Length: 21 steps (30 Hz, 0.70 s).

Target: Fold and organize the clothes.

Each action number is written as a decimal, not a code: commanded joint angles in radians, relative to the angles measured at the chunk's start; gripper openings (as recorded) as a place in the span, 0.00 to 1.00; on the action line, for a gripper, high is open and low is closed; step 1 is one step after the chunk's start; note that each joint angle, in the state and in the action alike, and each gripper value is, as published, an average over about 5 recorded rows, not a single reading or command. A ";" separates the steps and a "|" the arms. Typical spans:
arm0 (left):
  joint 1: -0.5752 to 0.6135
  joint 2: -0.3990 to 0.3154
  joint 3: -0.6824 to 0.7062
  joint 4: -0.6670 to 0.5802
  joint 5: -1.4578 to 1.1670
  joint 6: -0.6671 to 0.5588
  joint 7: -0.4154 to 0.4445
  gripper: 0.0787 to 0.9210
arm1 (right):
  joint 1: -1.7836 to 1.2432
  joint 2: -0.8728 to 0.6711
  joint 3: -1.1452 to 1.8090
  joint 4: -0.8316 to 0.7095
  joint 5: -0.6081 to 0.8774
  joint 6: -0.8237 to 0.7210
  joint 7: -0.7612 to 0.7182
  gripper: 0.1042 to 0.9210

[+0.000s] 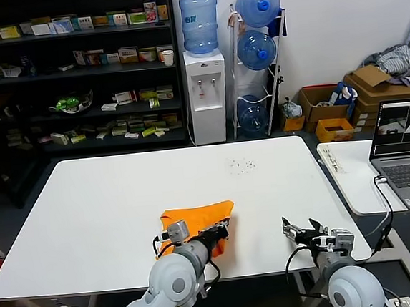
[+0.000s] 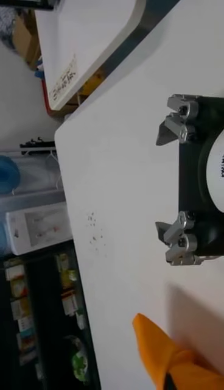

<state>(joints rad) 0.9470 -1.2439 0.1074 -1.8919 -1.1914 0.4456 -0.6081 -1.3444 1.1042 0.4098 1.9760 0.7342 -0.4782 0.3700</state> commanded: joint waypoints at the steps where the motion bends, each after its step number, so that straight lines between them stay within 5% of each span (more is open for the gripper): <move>1: -0.008 -0.015 0.002 -0.007 0.037 -0.005 0.096 0.06 | 0.002 0.002 0.004 -0.016 -0.160 0.147 -0.125 0.88; 6: 0.129 0.069 -0.120 -0.102 0.287 -0.130 0.337 0.20 | -0.018 0.006 0.038 -0.030 -0.356 0.312 -0.253 0.88; 11: 0.431 0.159 -0.393 -0.144 0.569 -0.468 0.643 0.38 | -0.102 0.036 0.115 -0.013 -0.405 0.480 -0.360 0.88; 15: 0.660 0.129 -0.680 0.000 0.701 -0.785 0.803 0.51 | -0.214 0.069 0.208 -0.012 -0.455 0.604 -0.453 0.88; 21: 0.744 0.062 -0.859 0.247 0.802 -1.067 0.890 0.72 | -0.296 0.122 0.308 -0.051 -0.467 0.692 -0.495 0.88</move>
<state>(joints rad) 1.3423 -1.1607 -0.2970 -1.9118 -0.7196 -0.0231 -0.0693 -1.4788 1.1585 0.5486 1.9577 0.3888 -0.0532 0.0435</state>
